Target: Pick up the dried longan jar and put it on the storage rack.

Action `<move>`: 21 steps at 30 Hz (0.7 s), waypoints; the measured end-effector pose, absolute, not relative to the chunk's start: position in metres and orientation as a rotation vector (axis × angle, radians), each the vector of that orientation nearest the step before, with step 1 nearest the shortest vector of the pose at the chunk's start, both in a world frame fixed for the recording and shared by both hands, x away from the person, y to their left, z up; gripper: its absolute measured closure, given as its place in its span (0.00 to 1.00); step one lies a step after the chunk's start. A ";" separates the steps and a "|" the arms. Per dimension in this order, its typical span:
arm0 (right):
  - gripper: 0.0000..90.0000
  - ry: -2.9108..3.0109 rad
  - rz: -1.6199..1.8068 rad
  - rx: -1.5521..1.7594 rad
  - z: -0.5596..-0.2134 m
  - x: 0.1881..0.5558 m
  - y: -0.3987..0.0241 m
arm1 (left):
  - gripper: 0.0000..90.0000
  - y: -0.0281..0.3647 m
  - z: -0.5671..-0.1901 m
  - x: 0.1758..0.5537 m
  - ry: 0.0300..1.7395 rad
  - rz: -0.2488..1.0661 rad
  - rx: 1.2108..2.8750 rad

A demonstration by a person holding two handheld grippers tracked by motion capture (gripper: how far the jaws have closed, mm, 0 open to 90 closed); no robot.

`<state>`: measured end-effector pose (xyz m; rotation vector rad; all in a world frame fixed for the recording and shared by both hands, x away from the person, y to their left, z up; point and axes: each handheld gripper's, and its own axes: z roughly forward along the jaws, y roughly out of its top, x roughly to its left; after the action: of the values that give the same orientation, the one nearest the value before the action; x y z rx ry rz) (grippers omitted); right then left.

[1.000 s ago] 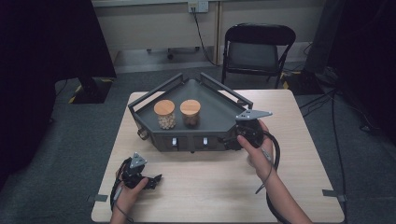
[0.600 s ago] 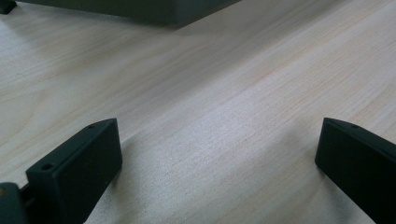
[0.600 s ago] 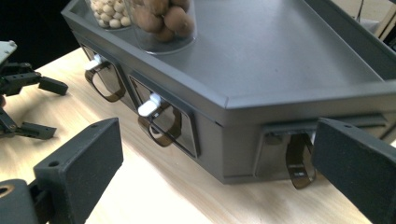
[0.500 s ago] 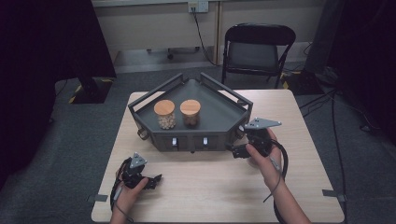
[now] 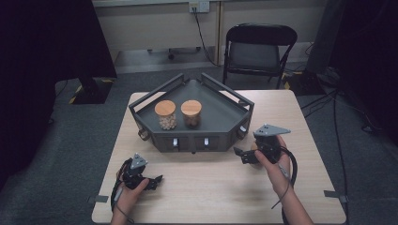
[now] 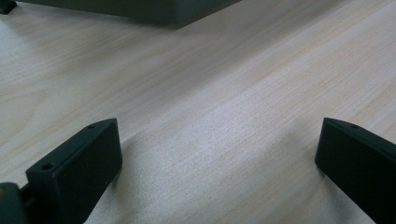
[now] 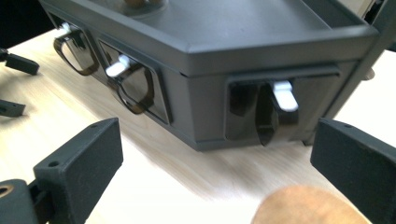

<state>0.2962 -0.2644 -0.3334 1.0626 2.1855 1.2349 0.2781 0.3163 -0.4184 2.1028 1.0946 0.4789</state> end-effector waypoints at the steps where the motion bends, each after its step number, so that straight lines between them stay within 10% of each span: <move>1: 0.02 2.183 1.233 1.065 -0.335 0.295 -0.266 | 0.00 0.316 -0.418 0.278 1.095 0.479 2.103; 21: 0.02 2.118 1.208 1.099 -0.355 0.278 -0.288 | 0.00 0.316 -0.418 0.278 1.095 0.479 2.102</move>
<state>0.2785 -0.2876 -0.3547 1.0986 2.1184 1.2081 0.2781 0.3163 -0.4185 2.1021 1.0948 0.4788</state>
